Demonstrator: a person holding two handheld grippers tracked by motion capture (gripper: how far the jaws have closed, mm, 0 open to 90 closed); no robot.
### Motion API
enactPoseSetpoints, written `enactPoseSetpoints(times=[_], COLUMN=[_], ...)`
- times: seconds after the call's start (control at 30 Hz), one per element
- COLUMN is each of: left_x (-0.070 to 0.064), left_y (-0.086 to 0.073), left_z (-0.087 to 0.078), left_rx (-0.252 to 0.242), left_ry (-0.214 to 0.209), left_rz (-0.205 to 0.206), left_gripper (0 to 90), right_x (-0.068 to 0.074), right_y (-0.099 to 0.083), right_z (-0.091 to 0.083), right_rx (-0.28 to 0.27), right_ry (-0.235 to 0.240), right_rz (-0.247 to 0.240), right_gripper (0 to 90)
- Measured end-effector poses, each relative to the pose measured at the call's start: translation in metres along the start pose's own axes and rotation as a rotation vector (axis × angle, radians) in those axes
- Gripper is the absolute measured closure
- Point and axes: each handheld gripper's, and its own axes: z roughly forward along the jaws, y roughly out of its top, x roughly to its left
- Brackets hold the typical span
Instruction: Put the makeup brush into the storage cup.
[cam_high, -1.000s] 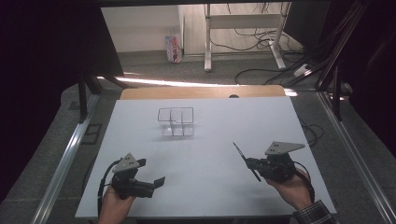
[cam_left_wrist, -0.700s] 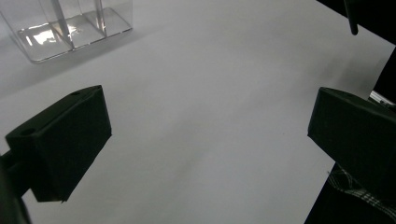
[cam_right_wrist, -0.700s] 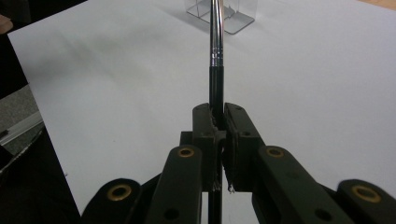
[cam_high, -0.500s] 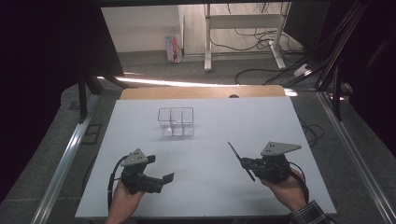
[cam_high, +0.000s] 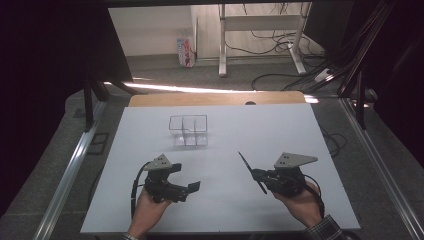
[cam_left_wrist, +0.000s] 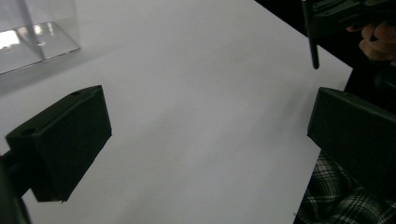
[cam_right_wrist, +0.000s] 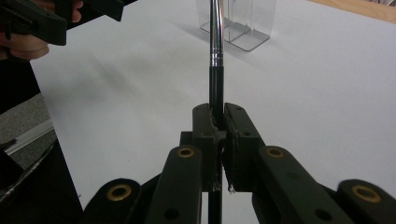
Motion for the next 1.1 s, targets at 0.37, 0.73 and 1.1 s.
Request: enactPoseSetpoints(times=[0.37, 0.73, 1.1], left_x=[-0.004, -0.011, -0.020], left_y=[0.009, 0.015, 0.019], left_z=[0.015, 0.031, 0.043], left_rx=[-0.034, -0.049, -0.048], left_ry=[-0.106, -0.186, -0.241], left_rz=[-0.025, -0.045, -0.046], left_gripper=[0.0, 0.0, 15.5], right_x=[0.014, 0.029, 0.043], right_y=[0.003, 0.004, 0.005], right_z=[0.013, 0.029, 0.040], right_rx=[-0.021, -0.019, -0.020], right_ry=[0.027, 0.062, 0.087], right_rz=[-0.013, -0.032, -0.036], right_gripper=[83.6, 83.6, 83.6])
